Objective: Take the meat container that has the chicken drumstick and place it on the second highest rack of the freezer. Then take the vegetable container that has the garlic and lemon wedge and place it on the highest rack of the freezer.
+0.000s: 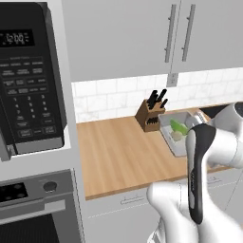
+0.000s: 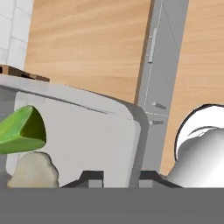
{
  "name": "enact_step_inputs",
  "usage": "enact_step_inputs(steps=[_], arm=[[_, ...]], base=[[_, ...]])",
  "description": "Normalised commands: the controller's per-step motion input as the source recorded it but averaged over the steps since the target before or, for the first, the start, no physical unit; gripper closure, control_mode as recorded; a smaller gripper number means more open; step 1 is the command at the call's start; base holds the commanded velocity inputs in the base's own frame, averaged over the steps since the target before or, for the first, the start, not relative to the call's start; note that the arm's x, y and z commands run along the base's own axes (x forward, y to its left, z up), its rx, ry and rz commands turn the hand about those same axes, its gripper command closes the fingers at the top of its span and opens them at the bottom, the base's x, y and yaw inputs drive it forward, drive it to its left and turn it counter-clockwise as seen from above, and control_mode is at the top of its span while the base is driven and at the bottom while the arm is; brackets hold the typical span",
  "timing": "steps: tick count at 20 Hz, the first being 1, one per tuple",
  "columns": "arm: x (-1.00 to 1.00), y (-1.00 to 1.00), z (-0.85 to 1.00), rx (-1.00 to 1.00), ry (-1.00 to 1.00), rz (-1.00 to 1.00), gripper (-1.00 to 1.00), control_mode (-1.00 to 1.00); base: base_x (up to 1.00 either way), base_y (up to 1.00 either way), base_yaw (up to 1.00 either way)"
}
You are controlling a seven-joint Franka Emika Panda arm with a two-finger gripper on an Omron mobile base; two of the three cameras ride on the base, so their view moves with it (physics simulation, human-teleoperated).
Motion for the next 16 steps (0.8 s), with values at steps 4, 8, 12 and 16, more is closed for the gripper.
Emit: enact_step_inputs(steps=[4,8,12,16], arm=[[-0.05,0.08,0.00,0.00,0.00,0.00,1.00,-1.00],[0.04,-0.01,0.00,0.00,0.00,0.00,1.00,-1.00],[-0.14,-0.06,0.00,0.00,-0.03,0.01,1.00,1.00],[0.00,0.00,0.00,0.00,0.00,0.00,1.00,1.00]], base=[[0.00,0.00,0.00],[0.00,0.00,0.00],[-0.71,-0.07,0.05],[-0.97,0.05,0.26]])
